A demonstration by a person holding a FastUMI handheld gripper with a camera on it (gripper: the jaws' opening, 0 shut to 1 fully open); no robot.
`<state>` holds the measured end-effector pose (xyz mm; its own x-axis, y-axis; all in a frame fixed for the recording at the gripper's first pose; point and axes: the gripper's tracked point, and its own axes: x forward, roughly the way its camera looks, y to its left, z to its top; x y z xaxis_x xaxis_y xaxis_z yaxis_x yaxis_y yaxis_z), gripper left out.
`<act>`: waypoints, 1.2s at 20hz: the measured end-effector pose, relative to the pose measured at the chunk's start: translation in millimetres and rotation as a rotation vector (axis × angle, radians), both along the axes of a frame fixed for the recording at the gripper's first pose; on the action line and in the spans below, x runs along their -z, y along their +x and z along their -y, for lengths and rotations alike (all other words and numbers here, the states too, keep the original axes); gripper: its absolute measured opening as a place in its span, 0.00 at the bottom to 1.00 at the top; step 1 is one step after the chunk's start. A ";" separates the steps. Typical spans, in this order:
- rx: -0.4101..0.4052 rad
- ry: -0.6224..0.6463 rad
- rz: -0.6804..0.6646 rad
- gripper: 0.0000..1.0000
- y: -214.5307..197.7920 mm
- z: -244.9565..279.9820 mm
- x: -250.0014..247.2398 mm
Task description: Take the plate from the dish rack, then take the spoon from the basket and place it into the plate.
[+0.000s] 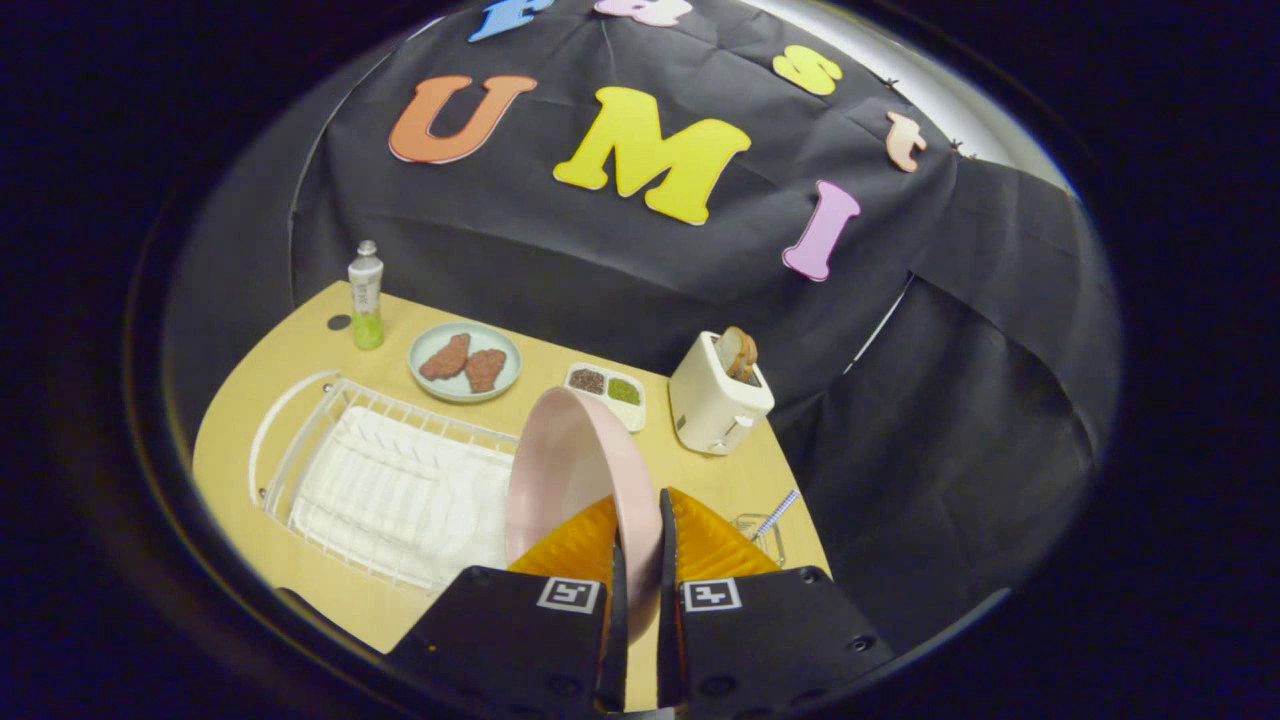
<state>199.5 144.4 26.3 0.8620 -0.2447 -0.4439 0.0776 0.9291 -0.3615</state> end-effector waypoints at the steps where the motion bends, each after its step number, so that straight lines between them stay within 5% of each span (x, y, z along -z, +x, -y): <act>1: -0.030 0.034 0.011 0.17 -15.0 -2.2 -0.3; 10: -0.186 0.290 0.027 0.17 -132.2 1.5 72.3; 17: -0.142 0.342 -0.046 0.17 -135.3 13.7 161.7; 24: -0.142 0.413 -0.066 0.18 -128.8 28.8 195.9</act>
<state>70.7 115.6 -169.6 0.8407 0.0839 -0.5350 -0.0726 0.9965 0.0421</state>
